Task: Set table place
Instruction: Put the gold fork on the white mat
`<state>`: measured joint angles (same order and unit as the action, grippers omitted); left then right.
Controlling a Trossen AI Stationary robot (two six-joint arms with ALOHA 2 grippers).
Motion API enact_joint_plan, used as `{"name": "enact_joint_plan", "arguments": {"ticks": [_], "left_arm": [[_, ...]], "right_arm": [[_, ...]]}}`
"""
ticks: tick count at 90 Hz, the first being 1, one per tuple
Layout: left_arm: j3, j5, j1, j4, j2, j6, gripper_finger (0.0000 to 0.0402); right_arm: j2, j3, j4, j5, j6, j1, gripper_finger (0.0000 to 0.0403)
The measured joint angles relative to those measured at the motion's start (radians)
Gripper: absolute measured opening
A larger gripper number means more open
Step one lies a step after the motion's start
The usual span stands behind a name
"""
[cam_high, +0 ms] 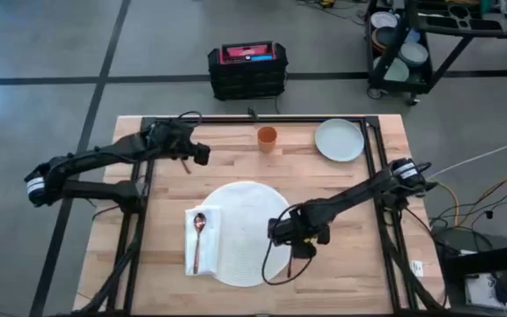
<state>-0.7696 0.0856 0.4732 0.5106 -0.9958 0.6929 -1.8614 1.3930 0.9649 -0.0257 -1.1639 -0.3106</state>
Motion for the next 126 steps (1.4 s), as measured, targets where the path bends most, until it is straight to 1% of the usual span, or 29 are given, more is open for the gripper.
{"name": "enact_joint_plan", "arguments": {"ticks": [8, 13, 31, 44, 58, 81, 87, 110, 114, 126], "left_arm": [[0.0, 0.0, -0.007, -0.004, 0.0, 0.006, 0.0217], [0.0, 0.0, -0.015, -0.005, 0.0, 0.007, 0.0217], [0.0, 0.0, -0.026, -0.024, 0.001, 0.006, 0.0217], [0.0, 0.0, -0.026, -0.05, 0.001, 0.005, 0.0217], [0.0, 0.0, -0.026, -0.056, 0.001, 0.002, 0.0217], [0.0, 0.0, -0.026, -0.055, 0.001, -0.003, 0.0217], [0.0, 0.0, -0.026, -0.055, 0.001, -0.003, 0.0217], [0.0, 0.0, -0.026, -0.055, 0.001, -0.003, 0.0217], [0.0, 0.0, -0.026, -0.055, 0.001, -0.003, 0.0217], [0.0, 0.0, -0.026, -0.054, 0.001, -0.003, 0.0217]], "right_arm": [[0.0, -0.076, -0.075, 0.004, -0.039, 0.032, 0.0], [0.0, -0.112, -0.087, 0.014, -0.061, 0.045, 0.0], [0.0, -0.163, -0.135, 0.015, -0.103, 0.096, 0.0], [0.0, -0.18, -0.22, -0.002, -0.138, 0.125, 0.0], [0.0, -0.181, -0.222, -0.009, -0.105, 0.14, 0.0], [0.0, -0.182, -0.211, -0.127, -0.025, 0.138, 0.0], [0.0, -0.182, -0.21, -0.143, -0.005, 0.135, 0.0], [0.0, -0.183, -0.199, -0.127, -0.007, 0.134, 0.0], [0.0, -0.183, -0.196, -0.118, -0.041, 0.134, 0.0], [0.0, -0.184, -0.183, -0.042, -0.161, 0.132, 0.0]]}}
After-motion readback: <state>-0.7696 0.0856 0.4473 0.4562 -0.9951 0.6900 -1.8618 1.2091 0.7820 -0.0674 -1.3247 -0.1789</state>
